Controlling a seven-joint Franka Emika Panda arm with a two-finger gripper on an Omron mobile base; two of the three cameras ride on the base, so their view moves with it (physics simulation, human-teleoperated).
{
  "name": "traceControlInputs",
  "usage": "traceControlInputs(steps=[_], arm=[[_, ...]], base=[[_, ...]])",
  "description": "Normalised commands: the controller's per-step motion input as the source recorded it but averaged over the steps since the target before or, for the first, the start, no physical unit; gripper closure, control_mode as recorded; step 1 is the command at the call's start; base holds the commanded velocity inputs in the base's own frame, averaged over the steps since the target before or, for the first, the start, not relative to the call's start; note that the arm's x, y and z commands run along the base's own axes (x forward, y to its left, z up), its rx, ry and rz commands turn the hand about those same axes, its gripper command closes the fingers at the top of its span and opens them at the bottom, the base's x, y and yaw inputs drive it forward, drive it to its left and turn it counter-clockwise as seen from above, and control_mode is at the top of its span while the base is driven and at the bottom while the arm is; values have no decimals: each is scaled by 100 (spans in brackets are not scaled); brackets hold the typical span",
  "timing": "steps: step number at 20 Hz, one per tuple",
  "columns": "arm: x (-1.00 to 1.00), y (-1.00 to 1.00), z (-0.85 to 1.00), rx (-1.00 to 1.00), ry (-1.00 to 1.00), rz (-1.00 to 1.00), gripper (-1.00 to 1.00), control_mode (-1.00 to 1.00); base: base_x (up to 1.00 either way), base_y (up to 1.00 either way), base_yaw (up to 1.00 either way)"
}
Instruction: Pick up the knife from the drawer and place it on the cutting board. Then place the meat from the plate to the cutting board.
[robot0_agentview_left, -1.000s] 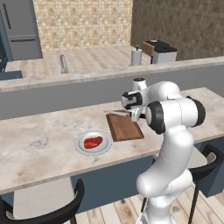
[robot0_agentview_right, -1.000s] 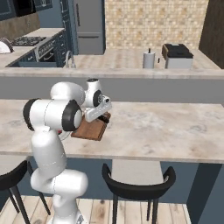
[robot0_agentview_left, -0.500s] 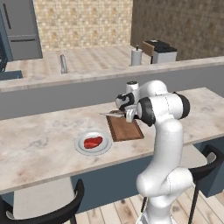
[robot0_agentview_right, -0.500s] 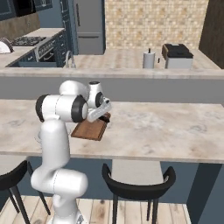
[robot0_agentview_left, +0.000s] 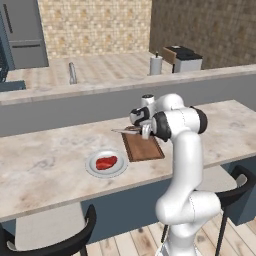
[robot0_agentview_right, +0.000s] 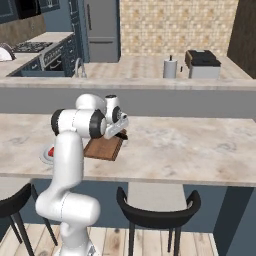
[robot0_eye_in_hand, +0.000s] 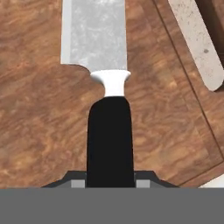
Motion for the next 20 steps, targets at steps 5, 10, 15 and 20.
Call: traceControlInputs(steps=[5, 10, 15, 20], arm=[[38, 0, -27, 0, 2, 5, 100, -100], [33, 0, -28, 0, 4, 5, -100, -100], [10, 1, -29, 0, 6, 2, -100, -100], [0, 1, -2, 0, 0, 0, -100, -100]], base=[[0, 0, 0], [0, 0, 0], [0, 0, 0], [0, 0, 0]])
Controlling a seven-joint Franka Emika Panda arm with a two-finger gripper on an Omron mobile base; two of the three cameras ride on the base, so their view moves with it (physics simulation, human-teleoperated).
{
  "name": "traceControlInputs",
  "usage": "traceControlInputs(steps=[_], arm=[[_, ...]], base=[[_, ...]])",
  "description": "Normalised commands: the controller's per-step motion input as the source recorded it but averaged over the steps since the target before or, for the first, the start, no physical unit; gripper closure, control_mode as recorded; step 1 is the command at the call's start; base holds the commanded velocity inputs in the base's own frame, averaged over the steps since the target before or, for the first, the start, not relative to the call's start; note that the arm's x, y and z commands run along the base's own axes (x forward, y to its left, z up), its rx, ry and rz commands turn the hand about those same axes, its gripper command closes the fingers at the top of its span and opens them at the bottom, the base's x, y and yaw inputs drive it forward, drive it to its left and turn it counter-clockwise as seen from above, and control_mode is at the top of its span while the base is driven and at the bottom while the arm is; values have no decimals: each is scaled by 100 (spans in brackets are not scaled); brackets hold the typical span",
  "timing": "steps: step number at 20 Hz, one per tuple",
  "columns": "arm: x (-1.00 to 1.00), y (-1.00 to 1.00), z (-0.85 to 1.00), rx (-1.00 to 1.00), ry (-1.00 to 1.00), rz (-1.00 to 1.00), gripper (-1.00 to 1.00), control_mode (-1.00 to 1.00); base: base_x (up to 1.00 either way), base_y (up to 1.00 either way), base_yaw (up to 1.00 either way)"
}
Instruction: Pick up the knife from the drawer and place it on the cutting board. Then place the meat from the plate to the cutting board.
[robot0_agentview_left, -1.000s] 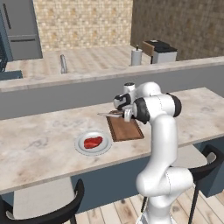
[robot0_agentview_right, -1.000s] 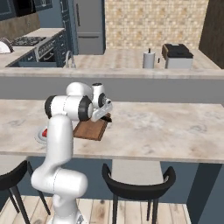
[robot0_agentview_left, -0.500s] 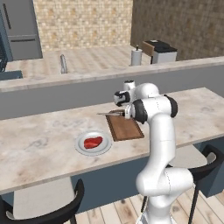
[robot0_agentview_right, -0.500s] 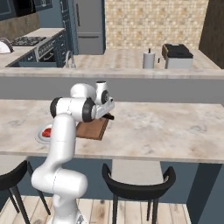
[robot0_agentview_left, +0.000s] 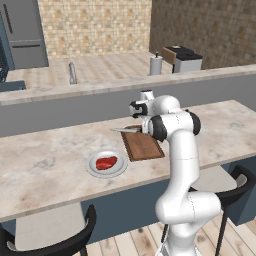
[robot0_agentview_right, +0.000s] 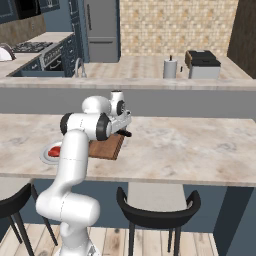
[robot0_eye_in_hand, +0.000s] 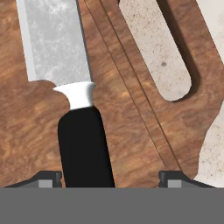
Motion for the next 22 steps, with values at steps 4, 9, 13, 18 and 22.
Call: traceControlInputs(steps=[4, 9, 13, 18, 22], arm=[[-2, 1, 0, 0, 0, 0, -100, -100], [-5, 0, 0, 0, 0, 0, -100, -100], [-5, 0, 13, 0, -1, 0, -100, -100], [-26, 7, 35, -3, -7, 0, -100, -100], [-25, 30, 50, -8, -14, 0, -100, -100]], base=[[0, 0, 0], [0, 0, 0], [0, 0, 0], [0, 0, 0], [0, 0, 0]])
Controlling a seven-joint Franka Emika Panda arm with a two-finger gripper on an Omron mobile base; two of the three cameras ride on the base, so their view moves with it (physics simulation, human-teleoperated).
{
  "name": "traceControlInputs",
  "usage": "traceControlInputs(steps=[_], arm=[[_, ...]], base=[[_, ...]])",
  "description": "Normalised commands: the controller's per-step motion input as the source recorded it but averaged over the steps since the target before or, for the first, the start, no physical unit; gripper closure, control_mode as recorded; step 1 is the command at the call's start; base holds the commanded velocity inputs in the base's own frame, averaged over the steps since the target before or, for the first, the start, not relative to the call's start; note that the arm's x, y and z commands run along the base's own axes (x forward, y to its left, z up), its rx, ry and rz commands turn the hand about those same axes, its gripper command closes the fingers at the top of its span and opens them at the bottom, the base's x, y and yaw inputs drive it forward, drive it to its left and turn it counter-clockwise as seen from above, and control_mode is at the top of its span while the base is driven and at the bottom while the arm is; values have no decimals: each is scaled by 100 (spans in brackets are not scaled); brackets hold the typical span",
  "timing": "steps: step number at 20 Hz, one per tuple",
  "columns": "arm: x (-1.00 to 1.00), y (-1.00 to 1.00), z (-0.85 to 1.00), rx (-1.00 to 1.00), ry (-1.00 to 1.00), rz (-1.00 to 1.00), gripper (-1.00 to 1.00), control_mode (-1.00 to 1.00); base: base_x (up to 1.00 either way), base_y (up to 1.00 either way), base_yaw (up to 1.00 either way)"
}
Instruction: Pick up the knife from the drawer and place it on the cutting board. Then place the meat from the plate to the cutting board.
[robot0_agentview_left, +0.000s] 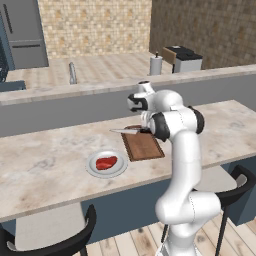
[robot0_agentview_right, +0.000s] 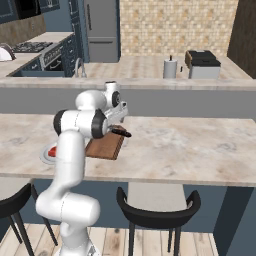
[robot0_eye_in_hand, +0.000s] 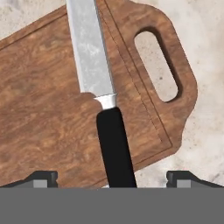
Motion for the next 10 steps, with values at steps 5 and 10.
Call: traceControlInputs(steps=[5, 10], arm=[[-18, 29, 56, -10, -16, 2, -100, -100], [-38, 35, 50, -9, -18, 2, -100, -100]], base=[[0, 0, 0], [0, 0, 0]])
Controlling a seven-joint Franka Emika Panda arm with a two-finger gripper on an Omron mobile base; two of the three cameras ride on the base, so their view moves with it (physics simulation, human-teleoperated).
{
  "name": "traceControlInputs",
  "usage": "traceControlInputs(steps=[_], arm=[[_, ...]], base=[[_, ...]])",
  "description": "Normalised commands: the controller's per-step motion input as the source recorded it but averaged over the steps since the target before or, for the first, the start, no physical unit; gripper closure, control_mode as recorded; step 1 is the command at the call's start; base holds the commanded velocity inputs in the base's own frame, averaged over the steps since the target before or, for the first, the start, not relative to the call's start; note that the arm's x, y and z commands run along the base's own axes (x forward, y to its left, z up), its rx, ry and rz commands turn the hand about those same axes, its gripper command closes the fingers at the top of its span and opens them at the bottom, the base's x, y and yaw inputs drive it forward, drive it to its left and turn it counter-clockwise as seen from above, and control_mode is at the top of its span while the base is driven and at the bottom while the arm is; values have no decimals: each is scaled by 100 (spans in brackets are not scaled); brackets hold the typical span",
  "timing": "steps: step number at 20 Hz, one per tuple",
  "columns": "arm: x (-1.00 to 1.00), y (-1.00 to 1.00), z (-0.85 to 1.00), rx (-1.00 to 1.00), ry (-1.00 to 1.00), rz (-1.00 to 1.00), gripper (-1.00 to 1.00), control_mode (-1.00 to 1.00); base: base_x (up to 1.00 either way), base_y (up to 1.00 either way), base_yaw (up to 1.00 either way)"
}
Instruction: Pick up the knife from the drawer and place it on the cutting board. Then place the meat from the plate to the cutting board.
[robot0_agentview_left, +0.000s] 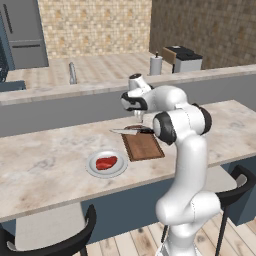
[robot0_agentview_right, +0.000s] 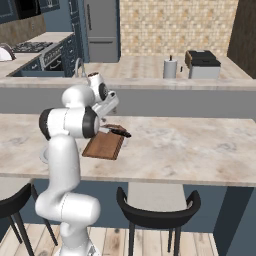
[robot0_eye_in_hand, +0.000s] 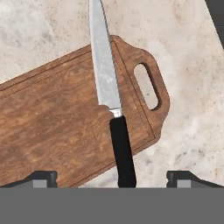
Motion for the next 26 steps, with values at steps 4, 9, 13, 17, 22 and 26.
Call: traceControlInputs(steps=[4, 9, 13, 17, 22, 26], arm=[[-54, 57, 33, -6, -11, 3, -100, -100], [-59, 66, 15, -4, -5, 6, -100, -100], [-53, 64, 1, -1, -1, 7, -100, -100], [-46, 52, 0, 0, 0, 8, -100, -100], [-23, 21, -2, 0, 1, 7, -100, -100], [0, 0, -12, 1, 7, 0, -100, -100]], base=[[0, 0, 0], [0, 0, 0], [0, 0, 0], [0, 0, 0], [0, 0, 0], [0, 0, 0]])
